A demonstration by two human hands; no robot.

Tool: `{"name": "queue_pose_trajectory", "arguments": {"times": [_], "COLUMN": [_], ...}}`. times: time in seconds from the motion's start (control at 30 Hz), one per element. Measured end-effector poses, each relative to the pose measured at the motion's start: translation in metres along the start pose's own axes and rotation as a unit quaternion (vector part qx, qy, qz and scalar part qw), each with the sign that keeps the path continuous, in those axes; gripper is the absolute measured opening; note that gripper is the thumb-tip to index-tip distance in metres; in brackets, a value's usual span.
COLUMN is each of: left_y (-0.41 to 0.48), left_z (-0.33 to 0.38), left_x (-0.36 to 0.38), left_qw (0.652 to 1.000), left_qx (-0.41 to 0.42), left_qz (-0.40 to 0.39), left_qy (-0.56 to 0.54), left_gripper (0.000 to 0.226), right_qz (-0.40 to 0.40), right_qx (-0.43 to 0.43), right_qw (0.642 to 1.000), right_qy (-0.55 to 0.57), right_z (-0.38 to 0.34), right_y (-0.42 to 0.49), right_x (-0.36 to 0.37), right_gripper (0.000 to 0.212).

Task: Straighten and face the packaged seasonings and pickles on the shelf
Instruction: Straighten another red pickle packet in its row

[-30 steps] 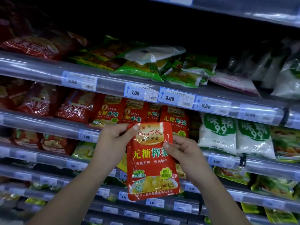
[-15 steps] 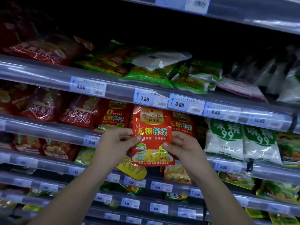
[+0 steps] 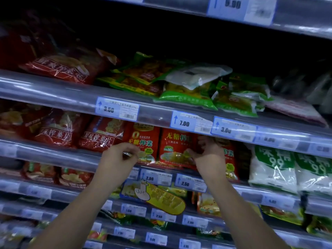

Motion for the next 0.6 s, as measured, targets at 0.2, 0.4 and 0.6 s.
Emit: {"name": "queue_pose_trajectory", "arguments": {"times": [0.2, 0.4, 0.6], "left_y": [0.000, -0.016, -0.030], "left_z": [0.006, 0.008, 0.001], "left_x": [0.002, 0.012, 0.002], "left_qw": [0.993, 0.987, 0.983], "left_qx": [0.062, 0.094, 0.045], "left_qz": [0.003, -0.010, -0.019], "left_qy": [0.102, 0.129, 0.176], "left_gripper": [0.019, 0.017, 0.033], "right_qz": [-0.009, -0.025, -0.116], "right_qx": [-0.061, -0.088, -0.155], "right_qw": [0.997, 0.995, 0.979], "right_qy": [-0.055, -0.035, 0.058], "right_z": [-0.010, -0.021, -0.086], "right_y": [-0.015, -0.026, -0.035], "right_x": [0.003, -0.002, 0.016], "right_gripper": [0.014, 0.009, 0.025]}}
Point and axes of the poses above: each hand's wrist, its own y-axis towards the middle knuckle, its own x-axis out of the palm, z = x × y, the point moved 10 cm from there along y, towards the middle knuckle, and after that the axes turned 9 degrees about -y, right-handed, at the moved point
